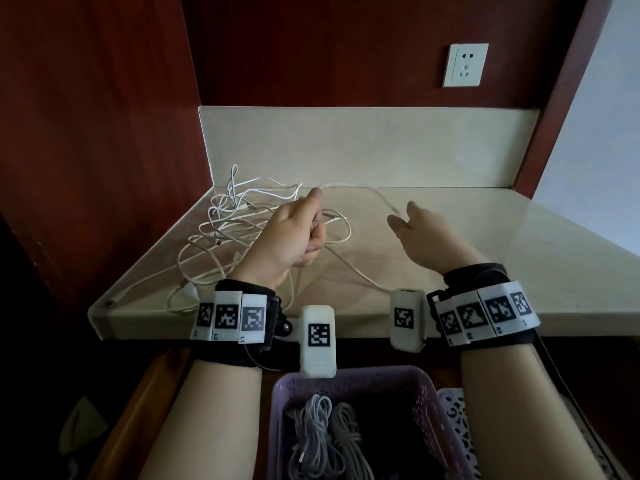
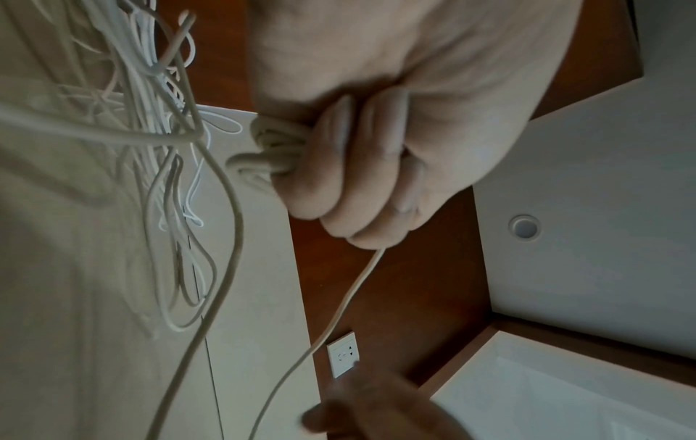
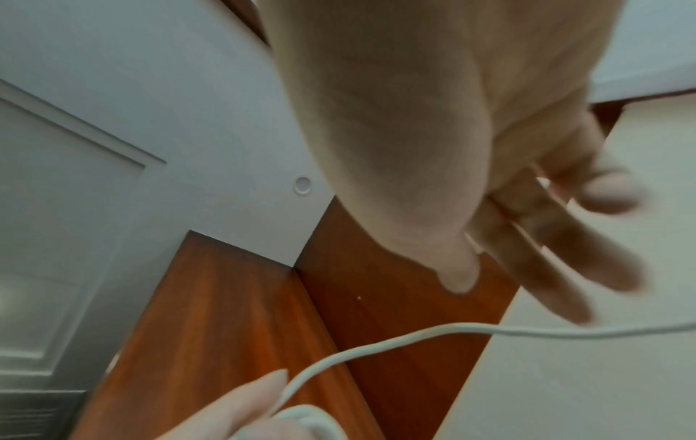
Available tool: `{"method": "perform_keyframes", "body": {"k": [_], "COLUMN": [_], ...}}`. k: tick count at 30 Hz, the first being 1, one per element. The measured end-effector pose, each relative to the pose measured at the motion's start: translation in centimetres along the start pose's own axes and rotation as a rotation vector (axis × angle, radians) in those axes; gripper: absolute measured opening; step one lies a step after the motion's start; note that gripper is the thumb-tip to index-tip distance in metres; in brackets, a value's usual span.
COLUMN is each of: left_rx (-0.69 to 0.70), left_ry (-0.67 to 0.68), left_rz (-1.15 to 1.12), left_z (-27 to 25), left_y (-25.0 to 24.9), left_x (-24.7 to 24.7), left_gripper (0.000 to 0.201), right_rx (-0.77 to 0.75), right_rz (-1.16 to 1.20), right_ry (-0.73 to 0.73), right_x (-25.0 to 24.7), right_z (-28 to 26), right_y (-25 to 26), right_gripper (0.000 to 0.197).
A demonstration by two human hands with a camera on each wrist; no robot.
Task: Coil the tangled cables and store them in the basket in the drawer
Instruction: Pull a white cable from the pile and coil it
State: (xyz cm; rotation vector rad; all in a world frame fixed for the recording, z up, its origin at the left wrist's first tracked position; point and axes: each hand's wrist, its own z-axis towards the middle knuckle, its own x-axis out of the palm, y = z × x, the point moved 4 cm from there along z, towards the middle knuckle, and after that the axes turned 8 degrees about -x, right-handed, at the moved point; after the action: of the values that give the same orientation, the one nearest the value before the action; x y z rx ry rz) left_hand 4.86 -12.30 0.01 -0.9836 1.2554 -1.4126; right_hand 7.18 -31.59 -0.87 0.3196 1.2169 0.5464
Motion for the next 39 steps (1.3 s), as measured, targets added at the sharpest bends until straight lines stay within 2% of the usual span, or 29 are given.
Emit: {"method": "perform_keyframes", "body": {"k": [1,4,6,8,9,11,13,15,18,22,24,26,29,31,34,37,39], "left_rx": [0.000,-0.036,-0.059,-0.058,-0.057,-0.064,-0.069,-0.055,-0.006,0.120,0.225,0.318,0.352,0.380,0.398,0.409,0.375], "left_ry": [-0.009,0.031,0.105,0.163,0.186,0.237,0.305,0.388,0.452,0.462,0.407,0.335,0.136,-0.065,-0.327,-0.403,-0.429], "left_rz": [0.036,0.088,0.082,0.067,0.059,0.059,0.105,0.099,-0.154,-0.541,-0.634,-0.763,-0.892,-0.820,-0.705,-0.616,-0.514], "left_z": [0.0,-0.1,-0.4,-0.7,-0.8,-1.3,-1.9,-2.4,-2.2,-1.7,-1.5,-1.2,-0.6,-0.6,-0.9,-1.0,-0.8], "left_y": [0.1,0.3,0.3,0.0,-0.1,-0.3,-0.4,-0.5,-0.8,-1.6,-2.1,-2.6,-2.5,-2.2,-2.3,-2.5,-2.2], "left_x": [0.0,0.4,0.8,1.1,1.2,1.4,1.6,2.0,2.6,2.5,1.8,0.9,-0.9,-2.3,-4.2,-5.0,-5.0], "left_gripper": [0.038,0.036,0.036,0.037,0.038,0.039,0.038,0.038,0.040,0.044,0.054,0.059,0.056,0.051,0.042,0.040,0.031], "right_rx": [-0.058,-0.307,-0.432,-0.480,-0.499,-0.548,-0.586,-0.621,-0.622,-0.610,-0.599,-0.601,-0.502,-0.446,-0.489,-0.477,-0.436], "right_rz": [-0.019,0.035,0.098,0.128,0.128,0.076,-0.009,0.047,0.191,0.293,0.299,0.279,0.219,0.160,0.128,0.059,0.072], "right_ry": [-0.041,-0.237,-0.195,-0.118,-0.142,-0.282,-0.424,-0.489,-0.449,-0.349,-0.274,-0.114,0.125,0.212,0.320,0.394,0.413], "right_x": [-0.3,-1.1,-0.3,0.8,1.1,0.9,0.2,-0.7,-0.8,0.8,1.6,2.9,5.0,5.3,5.2,4.6,3.3], "right_z": [0.1,-0.5,-0.8,-0.8,-0.7,-0.6,-0.9,-1.3,-1.7,-1.6,-1.5,-1.7,-2.1,-2.3,-2.9,-3.2,-3.4], "right_y": [0.3,2.7,4.0,4.2,4.2,4.1,4.2,4.4,4.7,6.1,6.8,7.5,8.0,8.0,8.2,7.9,7.7], "right_gripper": [0.024,0.035,0.035,0.031,0.025,0.014,0.019,0.020,0.017,0.021,0.029,0.034,0.037,0.039,0.033,0.028,0.025]}}
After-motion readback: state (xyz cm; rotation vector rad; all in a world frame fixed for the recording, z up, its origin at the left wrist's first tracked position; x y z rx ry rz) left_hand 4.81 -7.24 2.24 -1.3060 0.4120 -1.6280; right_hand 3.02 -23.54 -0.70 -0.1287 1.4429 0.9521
